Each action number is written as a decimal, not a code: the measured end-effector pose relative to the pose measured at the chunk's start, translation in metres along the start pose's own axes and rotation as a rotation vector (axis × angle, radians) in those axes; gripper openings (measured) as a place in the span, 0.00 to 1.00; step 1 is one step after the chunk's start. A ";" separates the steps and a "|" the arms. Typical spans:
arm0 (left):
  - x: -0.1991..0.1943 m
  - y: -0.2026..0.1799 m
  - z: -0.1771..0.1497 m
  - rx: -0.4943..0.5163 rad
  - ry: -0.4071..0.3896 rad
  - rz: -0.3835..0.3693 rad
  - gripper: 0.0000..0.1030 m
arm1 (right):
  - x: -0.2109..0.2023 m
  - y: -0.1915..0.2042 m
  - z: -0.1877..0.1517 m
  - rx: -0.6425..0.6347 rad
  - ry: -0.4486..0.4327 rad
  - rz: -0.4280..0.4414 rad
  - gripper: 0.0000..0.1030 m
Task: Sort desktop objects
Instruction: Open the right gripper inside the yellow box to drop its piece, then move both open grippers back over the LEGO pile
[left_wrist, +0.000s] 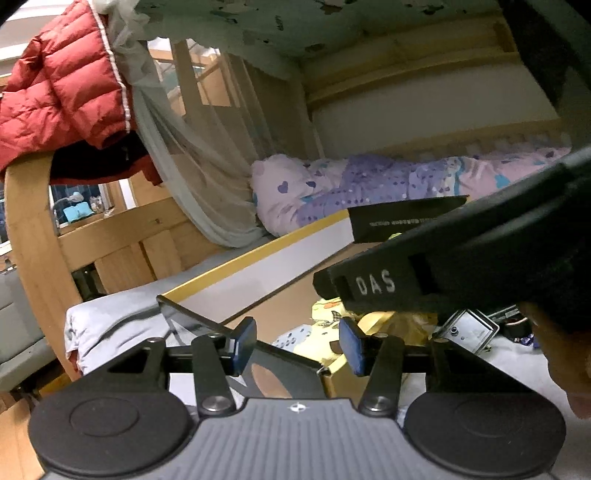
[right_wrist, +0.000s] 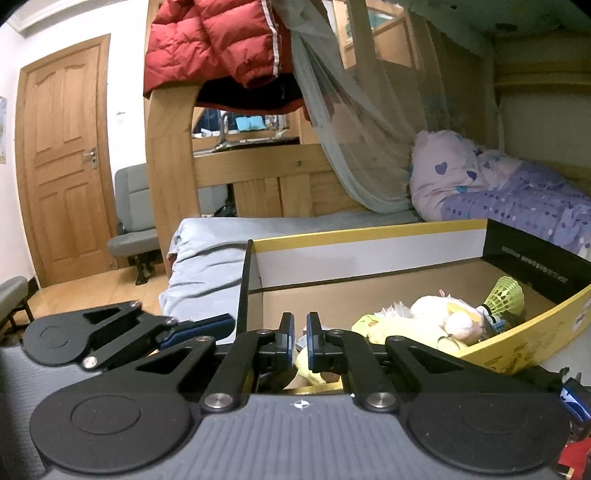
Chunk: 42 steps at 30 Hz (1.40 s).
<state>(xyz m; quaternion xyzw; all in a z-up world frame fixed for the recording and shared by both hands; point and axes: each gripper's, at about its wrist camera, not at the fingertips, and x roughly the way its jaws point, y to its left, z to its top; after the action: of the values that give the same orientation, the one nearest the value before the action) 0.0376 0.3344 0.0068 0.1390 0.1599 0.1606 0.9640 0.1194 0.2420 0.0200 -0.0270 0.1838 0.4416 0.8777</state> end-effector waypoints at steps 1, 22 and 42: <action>-0.003 0.001 -0.002 -0.001 -0.005 0.004 0.51 | 0.001 -0.001 0.001 0.003 0.001 0.002 0.09; -0.101 0.080 -0.045 -0.259 -0.164 -0.014 0.59 | -0.031 -0.050 0.012 0.130 -0.059 0.035 0.53; -0.191 -0.055 -0.045 0.146 -0.338 -0.150 0.99 | -0.268 -0.026 -0.130 -0.086 -0.076 -0.374 1.00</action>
<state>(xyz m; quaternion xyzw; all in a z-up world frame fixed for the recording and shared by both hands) -0.1353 0.2266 -0.0015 0.2214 0.0171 0.0505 0.9737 -0.0445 -0.0059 -0.0116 -0.0817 0.1234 0.2792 0.9488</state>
